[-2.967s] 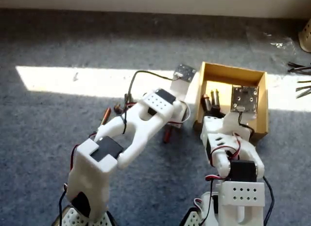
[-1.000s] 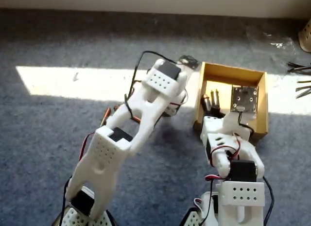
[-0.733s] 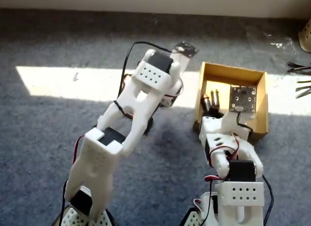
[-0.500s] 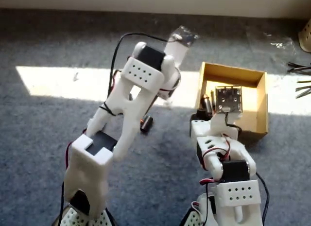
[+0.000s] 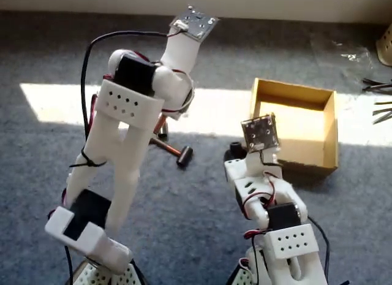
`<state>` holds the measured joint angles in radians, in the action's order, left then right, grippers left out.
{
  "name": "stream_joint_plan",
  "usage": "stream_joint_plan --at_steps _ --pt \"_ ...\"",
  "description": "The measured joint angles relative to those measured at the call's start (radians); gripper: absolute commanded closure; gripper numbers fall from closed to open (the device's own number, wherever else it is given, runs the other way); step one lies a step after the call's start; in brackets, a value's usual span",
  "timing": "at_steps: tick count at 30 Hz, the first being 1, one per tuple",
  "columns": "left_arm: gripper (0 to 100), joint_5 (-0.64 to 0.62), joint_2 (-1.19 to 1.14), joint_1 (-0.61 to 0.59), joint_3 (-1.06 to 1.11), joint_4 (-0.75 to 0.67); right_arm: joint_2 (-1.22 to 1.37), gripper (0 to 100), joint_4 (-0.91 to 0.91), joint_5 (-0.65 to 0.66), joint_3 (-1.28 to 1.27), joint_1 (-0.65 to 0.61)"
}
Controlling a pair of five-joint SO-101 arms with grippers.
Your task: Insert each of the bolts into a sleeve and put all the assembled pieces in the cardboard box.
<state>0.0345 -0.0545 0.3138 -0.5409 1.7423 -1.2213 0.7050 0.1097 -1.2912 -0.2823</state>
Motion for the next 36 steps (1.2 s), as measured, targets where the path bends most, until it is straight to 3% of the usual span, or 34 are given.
stream_joint_plan --at_steps 7,17,29,36 --pt "99 0.000 0.250 0.000 0.195 -0.035 0.000 99.5 -0.015 0.000 -0.003 -0.012" --pt "99 0.000 0.660 0.000 0.710 -0.362 0.000 99.5 -0.026 0.000 -0.008 -0.226" --pt "99 0.046 1.099 -0.038 1.085 -0.614 0.000 99.5 -0.411 0.000 -0.207 -0.250" --pt "99 0.035 1.243 -0.052 1.289 -0.792 0.000 99.5 -0.603 0.000 -0.295 -0.339"
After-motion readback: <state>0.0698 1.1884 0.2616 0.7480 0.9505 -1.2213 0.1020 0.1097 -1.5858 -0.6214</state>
